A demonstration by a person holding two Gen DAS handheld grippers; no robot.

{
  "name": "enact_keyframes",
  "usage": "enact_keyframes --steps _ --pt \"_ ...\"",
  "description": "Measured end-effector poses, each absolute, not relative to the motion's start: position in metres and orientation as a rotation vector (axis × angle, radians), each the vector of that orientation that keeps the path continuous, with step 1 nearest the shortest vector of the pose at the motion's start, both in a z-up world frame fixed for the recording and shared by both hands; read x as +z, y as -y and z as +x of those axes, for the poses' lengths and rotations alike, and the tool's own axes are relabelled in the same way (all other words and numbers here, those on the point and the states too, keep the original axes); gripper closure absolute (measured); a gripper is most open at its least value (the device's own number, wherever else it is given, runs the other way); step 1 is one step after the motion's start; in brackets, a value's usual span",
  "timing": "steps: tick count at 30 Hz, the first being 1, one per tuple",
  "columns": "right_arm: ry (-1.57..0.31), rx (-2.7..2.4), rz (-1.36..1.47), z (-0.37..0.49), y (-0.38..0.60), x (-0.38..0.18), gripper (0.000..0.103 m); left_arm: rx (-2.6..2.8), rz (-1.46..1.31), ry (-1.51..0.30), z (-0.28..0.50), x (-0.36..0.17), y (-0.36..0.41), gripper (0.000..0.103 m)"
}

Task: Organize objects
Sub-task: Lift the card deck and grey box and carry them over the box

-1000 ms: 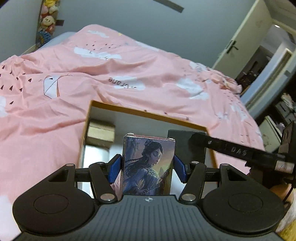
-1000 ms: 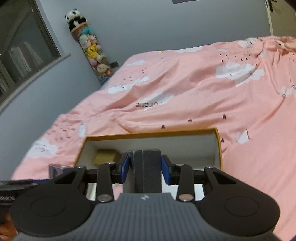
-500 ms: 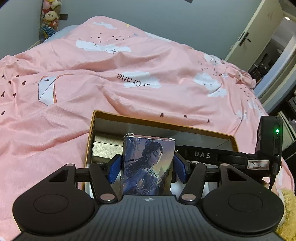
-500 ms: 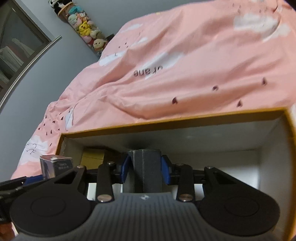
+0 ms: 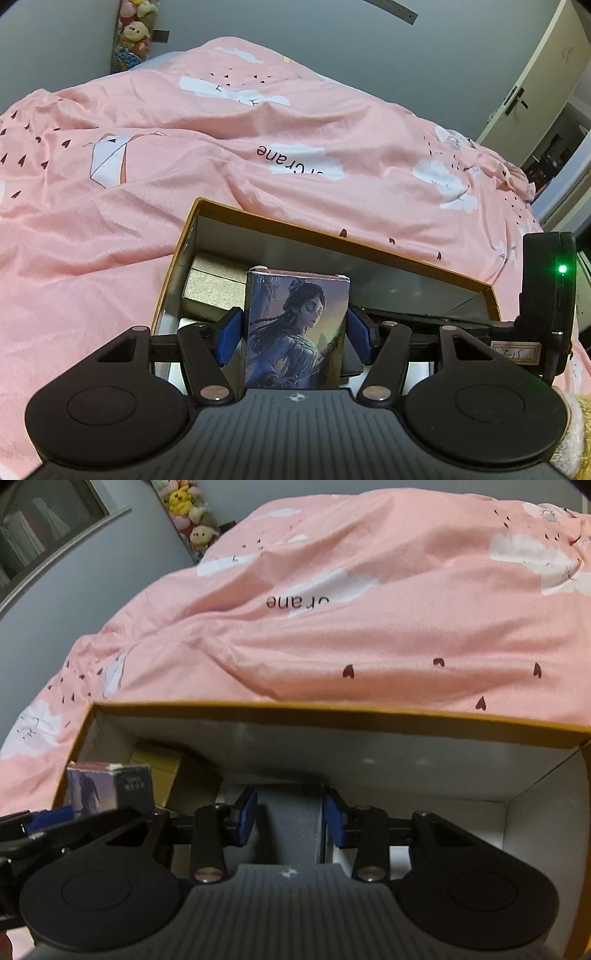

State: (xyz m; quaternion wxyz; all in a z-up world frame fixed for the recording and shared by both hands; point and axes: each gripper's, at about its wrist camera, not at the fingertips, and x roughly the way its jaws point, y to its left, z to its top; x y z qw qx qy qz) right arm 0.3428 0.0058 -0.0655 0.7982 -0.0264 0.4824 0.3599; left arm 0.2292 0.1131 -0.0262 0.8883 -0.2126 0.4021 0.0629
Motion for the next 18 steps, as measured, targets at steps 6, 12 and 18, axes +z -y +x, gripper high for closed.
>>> enact_keyframes --steps 6,12,18 --pt "-1.05 0.753 -0.102 0.336 0.001 -0.062 0.054 0.133 -0.453 -0.819 0.224 -0.027 -0.115 0.034" --pt "-1.1 0.768 -0.087 0.331 0.002 -0.07 0.084 0.122 -0.46 -0.812 0.222 -0.026 -0.116 0.034" --pt "-1.105 0.831 -0.056 0.326 -0.01 -0.074 0.088 0.124 -0.462 -0.808 0.221 -0.025 -0.118 0.034"
